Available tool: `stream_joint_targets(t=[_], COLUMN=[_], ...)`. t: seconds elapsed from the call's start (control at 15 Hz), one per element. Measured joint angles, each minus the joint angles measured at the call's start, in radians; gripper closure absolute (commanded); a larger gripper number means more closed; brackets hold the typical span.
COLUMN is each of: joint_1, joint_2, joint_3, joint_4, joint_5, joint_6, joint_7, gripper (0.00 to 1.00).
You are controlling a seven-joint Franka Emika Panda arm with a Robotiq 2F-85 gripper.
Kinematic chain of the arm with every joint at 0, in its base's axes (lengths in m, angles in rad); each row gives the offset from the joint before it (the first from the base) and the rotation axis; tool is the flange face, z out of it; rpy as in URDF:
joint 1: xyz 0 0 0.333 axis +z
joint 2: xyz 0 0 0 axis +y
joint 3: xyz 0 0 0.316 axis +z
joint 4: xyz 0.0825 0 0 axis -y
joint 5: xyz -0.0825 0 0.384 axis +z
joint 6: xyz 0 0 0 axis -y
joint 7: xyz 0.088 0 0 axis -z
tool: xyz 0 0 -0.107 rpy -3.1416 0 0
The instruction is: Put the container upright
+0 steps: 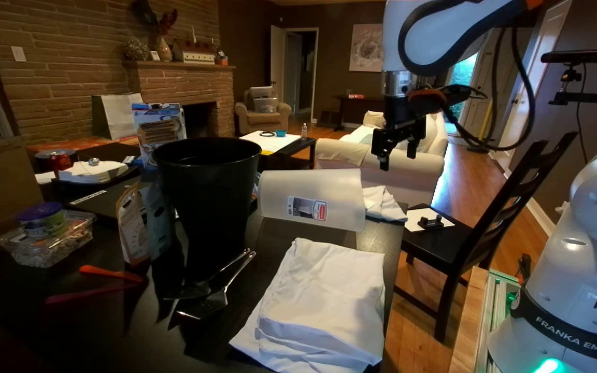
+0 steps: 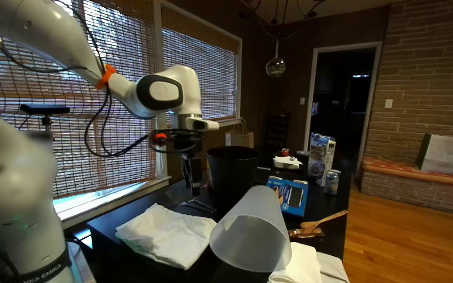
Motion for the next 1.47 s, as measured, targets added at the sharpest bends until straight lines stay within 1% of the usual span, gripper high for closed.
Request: stream_joint_targets(t=[0.13, 0.27, 0.47, 0.67, 0.8, 1.0, 1.13, 1.27, 1.47], joint_1=[-0.044, -0.064, -0.066, -0.064, -0.062, -0.059, -0.058, -0.058, -0.060], joint_2=[0.104, 0.208, 0.355, 0.477, 0.505, 0.498, 0.504, 0.511, 0.525], joint_3=[-0.045, -0.092, -0.152, -0.186, -0.189, -0.190, -0.193, -0.203, -0.234], joint_4=[0.051, 0.115, 0.209, 0.284, 0.296, 0.297, 0.297, 0.298, 0.309], joint_5=[0.003, 0.029, 0.143, 0.291, 0.292, 0.292, 0.321, 0.423, 0.624], joint_6=[0.089, 0.156, 0.231, 0.274, 0.277, 0.276, 0.279, 0.276, 0.248], joint_7=[0.034, 0.062, 0.072, 0.085, 0.086, 0.086, 0.073, 0.011, -0.107], gripper=[0.00, 0.00, 0.00, 0.00, 0.00, 0.00, 0.00, 0.00, 0.00])
